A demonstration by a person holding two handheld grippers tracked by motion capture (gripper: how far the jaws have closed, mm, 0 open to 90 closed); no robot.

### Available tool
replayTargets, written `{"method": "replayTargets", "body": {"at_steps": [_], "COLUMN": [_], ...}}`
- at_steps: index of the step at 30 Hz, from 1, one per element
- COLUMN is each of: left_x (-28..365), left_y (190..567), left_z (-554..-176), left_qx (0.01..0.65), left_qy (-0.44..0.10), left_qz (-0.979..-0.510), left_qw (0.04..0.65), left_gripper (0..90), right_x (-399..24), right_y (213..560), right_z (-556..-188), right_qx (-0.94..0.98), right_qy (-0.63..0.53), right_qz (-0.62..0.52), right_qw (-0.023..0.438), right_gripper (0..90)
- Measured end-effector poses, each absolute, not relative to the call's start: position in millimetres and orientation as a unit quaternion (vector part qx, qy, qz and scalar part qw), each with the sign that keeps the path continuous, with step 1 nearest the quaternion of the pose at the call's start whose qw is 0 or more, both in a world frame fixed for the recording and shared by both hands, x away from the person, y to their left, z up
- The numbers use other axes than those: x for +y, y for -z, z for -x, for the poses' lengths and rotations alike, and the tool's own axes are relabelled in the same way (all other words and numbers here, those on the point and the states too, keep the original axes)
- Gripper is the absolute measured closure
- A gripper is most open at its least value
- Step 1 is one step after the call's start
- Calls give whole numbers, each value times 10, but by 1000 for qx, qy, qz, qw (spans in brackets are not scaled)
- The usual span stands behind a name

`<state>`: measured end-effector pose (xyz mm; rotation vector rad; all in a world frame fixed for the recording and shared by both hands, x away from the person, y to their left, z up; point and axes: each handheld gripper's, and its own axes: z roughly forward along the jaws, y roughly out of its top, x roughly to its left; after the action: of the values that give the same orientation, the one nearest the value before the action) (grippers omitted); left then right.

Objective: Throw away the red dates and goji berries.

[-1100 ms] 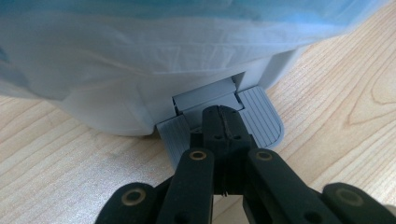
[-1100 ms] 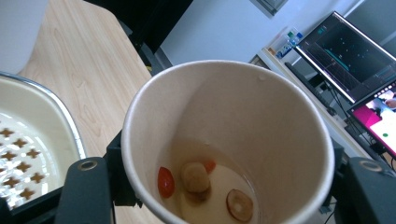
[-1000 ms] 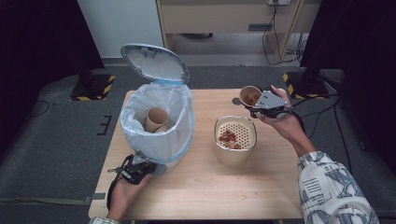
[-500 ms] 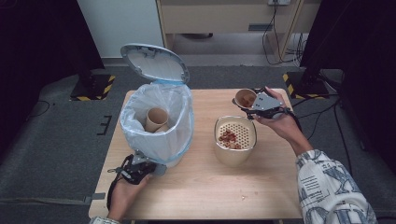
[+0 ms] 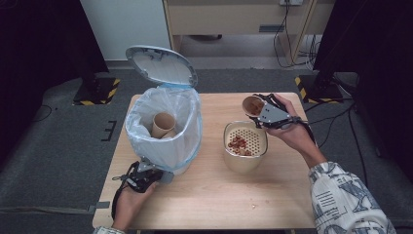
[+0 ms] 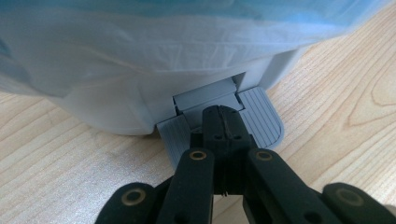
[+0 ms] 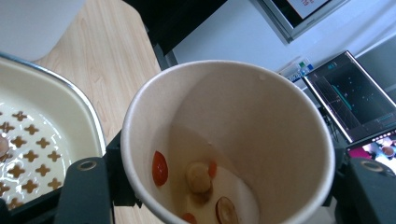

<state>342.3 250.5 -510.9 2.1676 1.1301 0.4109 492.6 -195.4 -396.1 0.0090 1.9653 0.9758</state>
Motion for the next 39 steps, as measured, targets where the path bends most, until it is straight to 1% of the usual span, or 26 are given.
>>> {"method": "replayTargets", "body": {"at_steps": [19, 39], "left_x": [2501, 2499], "left_y": [5109, 5108], "left_z": [-3422, -3423], "left_qx": [430, 428], "left_qy": [-159, -160], "left_qz": [-827, -828], "left_qw": [324, 324], "left_gripper": [900, 900], "right_x": [-1993, -2002], "right_y": [3975, 3900], "right_z": [-4780, -4687], "right_qx": [795, 795], "right_qy": [-370, -358], "right_qz": [18, 32], "right_qw": [480, 489], "right_gripper": [318, 316]}}
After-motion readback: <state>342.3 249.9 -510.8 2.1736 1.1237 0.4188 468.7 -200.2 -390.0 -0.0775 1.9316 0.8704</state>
